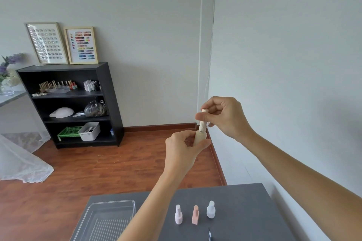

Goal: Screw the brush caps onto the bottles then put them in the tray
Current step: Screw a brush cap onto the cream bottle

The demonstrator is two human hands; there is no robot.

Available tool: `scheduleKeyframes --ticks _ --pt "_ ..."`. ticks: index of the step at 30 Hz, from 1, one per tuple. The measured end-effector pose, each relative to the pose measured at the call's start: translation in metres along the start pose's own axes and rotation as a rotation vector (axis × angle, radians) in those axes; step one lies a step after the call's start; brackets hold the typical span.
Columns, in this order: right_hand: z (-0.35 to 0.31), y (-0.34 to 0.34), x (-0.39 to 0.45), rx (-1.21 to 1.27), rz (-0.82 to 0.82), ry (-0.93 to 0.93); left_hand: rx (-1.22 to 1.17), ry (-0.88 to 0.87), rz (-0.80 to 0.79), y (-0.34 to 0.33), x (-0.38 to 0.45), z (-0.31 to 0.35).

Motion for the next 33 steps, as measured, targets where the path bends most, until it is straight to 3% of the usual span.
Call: scheduleKeyframes --ticks 2,4,8,10,13,16,19,21,24,27,30,33 --pt "-0.0032 -0.0008 -0.0004 -0.141 0.065 0.057 0.000 0.004 -0.004 -0.0029 -0.0007 -0.0008" --pt "-0.0029 -0.0020 -0.0003 -0.163 0.029 0.074 -0.009 0.005 -0.007 -0.0043 -0.0009 -0.0010" --pt "0.0040 -0.0035 -0.0011 0.111 -0.302 -0.024 -0.030 0.010 -0.005 -0.0013 -0.0002 -0.0002" --pt "0.0039 -0.0014 -0.0028 0.186 -0.393 -0.043 -0.026 0.004 -0.007 0.0002 0.0002 -0.0003" --pt "0.0021 0.0023 -0.0019 0.166 -0.299 -0.044 -0.003 -0.013 -0.011 -0.0001 -0.0004 -0.0001" --pt "-0.0014 0.0035 -0.0021 0.024 -0.097 -0.021 0.011 -0.010 -0.015 -0.0029 -0.0021 -0.0011" --pt "0.0002 0.0018 -0.0016 -0.098 -0.012 -0.002 0.006 -0.008 -0.021 -0.0045 -0.0024 -0.0013" --pt "0.0023 -0.0003 -0.0012 -0.057 -0.086 -0.024 -0.002 -0.011 -0.021 -0.0041 -0.0017 0.0001" --pt "0.0053 -0.0026 -0.0024 0.168 -0.332 -0.103 -0.025 -0.009 -0.017 -0.0031 -0.0004 0.0015" --pt "0.0048 0.0016 -0.0054 0.229 -0.431 -0.102 -0.052 -0.005 -0.013 -0.0021 -0.0005 0.0010" --pt "0.0046 0.0044 -0.0054 0.226 -0.381 -0.103 -0.029 -0.011 -0.022 -0.0031 -0.0010 -0.0003" --pt "0.0043 0.0050 -0.0038 0.151 -0.222 -0.109 -0.020 -0.016 -0.021 -0.0058 -0.0011 -0.0009"
Point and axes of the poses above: each hand's wrist, its own x-axis towards the middle knuckle, its own y-axis out of the back of the hand, z = x × y, the point moved 4 cm from there along x, towards the middle knuckle, and after that the axes turned 5 degrees about -y, right-handed, at the moved point
